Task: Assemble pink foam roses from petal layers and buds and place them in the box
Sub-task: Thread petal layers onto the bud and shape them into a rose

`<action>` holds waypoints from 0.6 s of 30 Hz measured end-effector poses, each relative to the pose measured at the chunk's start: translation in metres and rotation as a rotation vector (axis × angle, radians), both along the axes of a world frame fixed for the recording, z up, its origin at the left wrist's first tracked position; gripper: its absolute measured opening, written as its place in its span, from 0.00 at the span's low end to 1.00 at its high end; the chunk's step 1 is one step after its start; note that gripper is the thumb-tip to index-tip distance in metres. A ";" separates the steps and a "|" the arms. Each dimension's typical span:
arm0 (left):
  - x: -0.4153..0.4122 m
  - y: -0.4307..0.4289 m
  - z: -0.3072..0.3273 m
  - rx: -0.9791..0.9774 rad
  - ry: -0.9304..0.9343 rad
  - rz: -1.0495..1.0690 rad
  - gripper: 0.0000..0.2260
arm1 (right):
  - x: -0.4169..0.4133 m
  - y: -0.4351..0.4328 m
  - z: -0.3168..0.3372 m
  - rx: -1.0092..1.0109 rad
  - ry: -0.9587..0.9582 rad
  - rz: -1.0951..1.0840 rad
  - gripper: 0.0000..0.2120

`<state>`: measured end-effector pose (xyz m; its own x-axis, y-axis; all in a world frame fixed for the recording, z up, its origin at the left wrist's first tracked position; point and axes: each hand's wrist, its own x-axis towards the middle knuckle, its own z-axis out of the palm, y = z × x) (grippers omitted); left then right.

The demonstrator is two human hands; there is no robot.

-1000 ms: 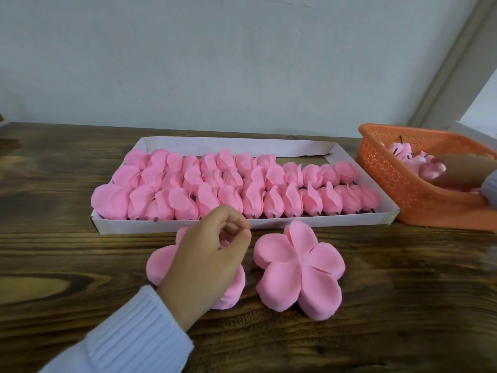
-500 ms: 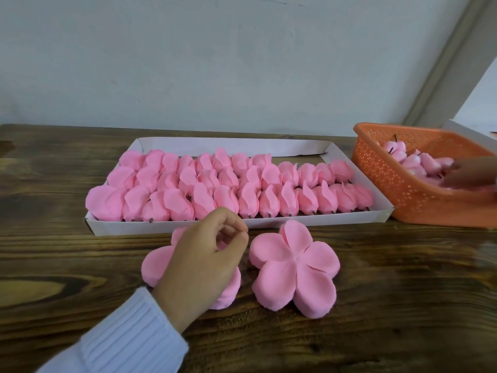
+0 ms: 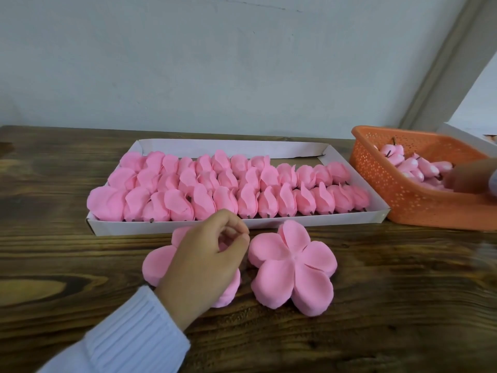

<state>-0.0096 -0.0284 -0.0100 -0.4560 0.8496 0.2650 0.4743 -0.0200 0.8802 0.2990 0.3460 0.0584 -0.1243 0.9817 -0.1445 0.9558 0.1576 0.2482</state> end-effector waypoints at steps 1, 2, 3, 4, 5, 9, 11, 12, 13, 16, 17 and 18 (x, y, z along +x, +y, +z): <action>0.000 0.000 -0.001 0.000 0.002 0.001 0.07 | -0.003 -0.004 0.001 -0.011 0.000 0.005 0.21; 0.000 0.000 -0.001 0.000 0.003 0.000 0.07 | -0.005 -0.007 0.001 -0.011 0.047 0.012 0.22; 0.000 0.000 -0.001 0.001 0.002 -0.001 0.06 | -0.006 -0.004 0.002 -0.022 0.076 0.006 0.23; 0.000 0.000 -0.001 0.002 0.001 -0.002 0.06 | -0.006 -0.003 0.001 -0.020 0.085 0.006 0.25; -0.001 0.000 -0.001 0.002 0.000 -0.002 0.06 | -0.006 -0.001 0.002 -0.019 0.076 0.022 0.26; -0.001 0.000 -0.001 -0.003 0.003 -0.005 0.06 | 0.001 0.001 -0.004 0.052 0.140 0.074 0.21; -0.001 0.001 -0.001 -0.003 0.005 -0.006 0.07 | 0.001 0.006 -0.005 0.079 0.047 0.130 0.11; -0.001 0.001 -0.001 -0.003 0.008 -0.008 0.07 | 0.003 0.011 -0.006 0.145 0.031 0.170 0.10; -0.001 0.001 -0.001 -0.003 0.011 -0.009 0.06 | 0.004 0.014 -0.005 0.218 0.063 0.193 0.11; -0.001 0.000 -0.002 -0.006 0.021 -0.013 0.06 | 0.005 0.014 0.003 0.377 0.389 0.231 0.14; -0.001 0.000 -0.002 -0.007 0.025 -0.014 0.06 | 0.002 0.008 0.009 0.422 0.503 0.235 0.16; -0.001 0.000 -0.002 -0.007 0.028 -0.013 0.06 | -0.002 -0.002 0.015 0.456 0.640 0.213 0.19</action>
<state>-0.0109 -0.0280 -0.0117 -0.4370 0.8575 0.2717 0.4986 -0.0205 0.8666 0.2967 0.3439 0.0734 -0.2379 0.8728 0.4262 0.8952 0.3672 -0.2523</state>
